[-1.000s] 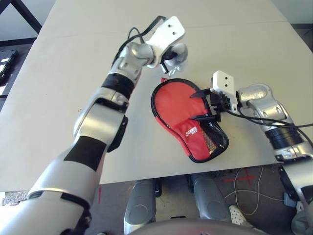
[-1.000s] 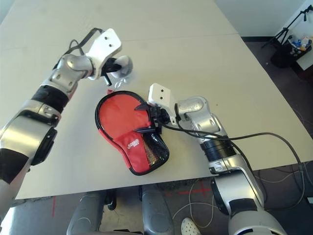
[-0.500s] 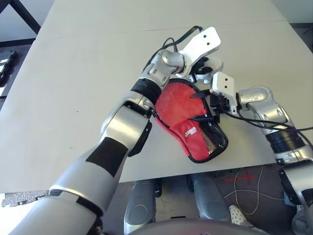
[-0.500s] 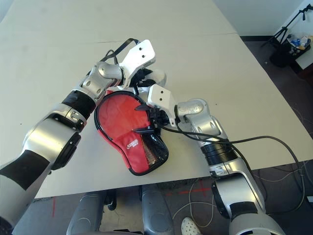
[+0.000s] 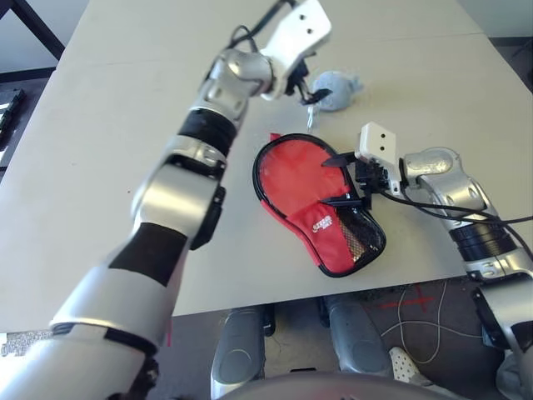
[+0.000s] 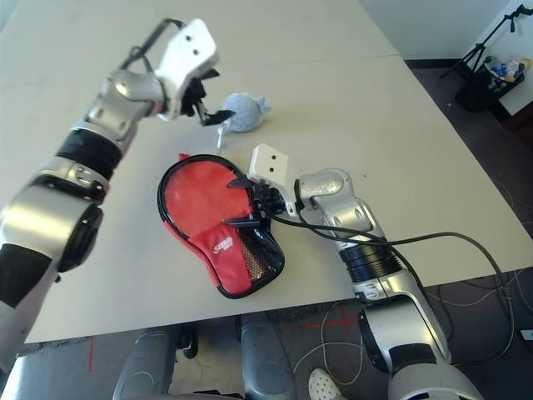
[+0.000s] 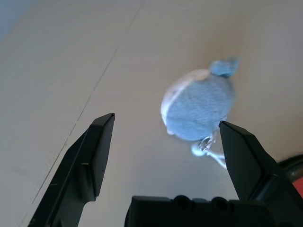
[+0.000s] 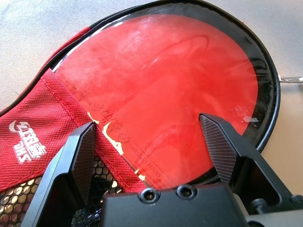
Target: Store the ping-pong paddle in its case and zip it.
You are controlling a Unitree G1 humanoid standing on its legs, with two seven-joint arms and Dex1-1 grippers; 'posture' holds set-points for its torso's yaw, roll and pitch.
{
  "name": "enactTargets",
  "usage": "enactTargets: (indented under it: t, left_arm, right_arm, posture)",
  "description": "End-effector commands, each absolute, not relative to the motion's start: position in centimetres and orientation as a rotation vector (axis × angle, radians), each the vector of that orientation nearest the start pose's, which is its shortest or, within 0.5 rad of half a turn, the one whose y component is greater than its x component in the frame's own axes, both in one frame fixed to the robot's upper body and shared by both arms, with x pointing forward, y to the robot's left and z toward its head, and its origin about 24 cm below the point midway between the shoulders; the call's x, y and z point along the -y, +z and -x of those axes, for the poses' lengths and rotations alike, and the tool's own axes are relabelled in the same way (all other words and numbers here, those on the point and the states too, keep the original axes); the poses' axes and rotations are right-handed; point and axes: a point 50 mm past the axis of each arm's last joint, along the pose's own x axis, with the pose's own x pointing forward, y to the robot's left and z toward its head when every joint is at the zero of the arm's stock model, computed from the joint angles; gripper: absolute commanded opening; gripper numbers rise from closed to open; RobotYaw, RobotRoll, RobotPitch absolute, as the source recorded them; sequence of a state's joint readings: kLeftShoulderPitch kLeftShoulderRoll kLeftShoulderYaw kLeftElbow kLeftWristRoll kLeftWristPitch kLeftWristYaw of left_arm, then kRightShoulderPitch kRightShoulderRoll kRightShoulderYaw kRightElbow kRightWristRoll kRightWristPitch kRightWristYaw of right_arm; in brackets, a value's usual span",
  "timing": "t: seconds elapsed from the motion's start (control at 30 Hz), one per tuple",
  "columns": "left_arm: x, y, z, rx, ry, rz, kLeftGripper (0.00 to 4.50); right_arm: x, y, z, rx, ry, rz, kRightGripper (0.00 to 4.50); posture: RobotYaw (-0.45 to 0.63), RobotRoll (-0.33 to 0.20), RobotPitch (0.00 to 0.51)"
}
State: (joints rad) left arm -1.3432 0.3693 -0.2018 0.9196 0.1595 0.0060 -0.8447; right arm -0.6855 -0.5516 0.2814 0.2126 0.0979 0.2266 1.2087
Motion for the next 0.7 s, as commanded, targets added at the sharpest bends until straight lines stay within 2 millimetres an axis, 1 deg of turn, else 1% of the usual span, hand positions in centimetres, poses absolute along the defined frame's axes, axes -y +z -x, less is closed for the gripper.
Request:
enactTargets:
  t: [0.03,0.13,0.2,0.3,0.37,0.53,0.7]
  left_arm:
    - [-12.9,26.3,-39.5,0.064,-0.868,-0.766,4.49]
    - [-13.9,25.3,-38.2,0.037,-0.897,-0.746,4.49]
    - [-14.4,24.5,-36.9,0.013,-0.946,-0.732,4.49]
    - [-15.2,22.7,-34.4,-0.055,-1.044,-0.712,4.49]
    - [-15.5,21.8,-33.2,-0.092,-1.076,-0.69,4.49]
    - [-14.7,20.3,-31.3,-0.128,-1.137,-0.639,4.49]
    - [-14.4,18.7,-31.0,-0.186,-1.13,-0.644,4.49]
  right_arm:
    - [14.2,11.3,-31.7,-0.359,1.329,0.613,4.5]
    - [14.1,11.3,-31.8,-0.358,1.33,0.614,4.5]
    - [14.1,11.4,-31.8,-0.356,1.33,0.614,4.5]
    - [14.1,11.4,-31.9,-0.356,1.328,0.614,4.5]
    - [14.1,11.4,-32.0,-0.356,1.326,0.614,4.5]
    - [14.1,11.3,-32.0,-0.358,1.323,0.611,4.5]
    - [14.1,11.4,-32.1,-0.358,1.322,0.606,4.5]
  posture:
    - [-0.01,0.0,0.283]
    - [-0.01,0.0,0.281]
    - [0.0,0.0,0.282]
    - [0.0,0.0,0.28]
    - [0.01,0.0,0.279]
    - [0.01,0.0,0.276]
    - [0.01,0.0,0.275]
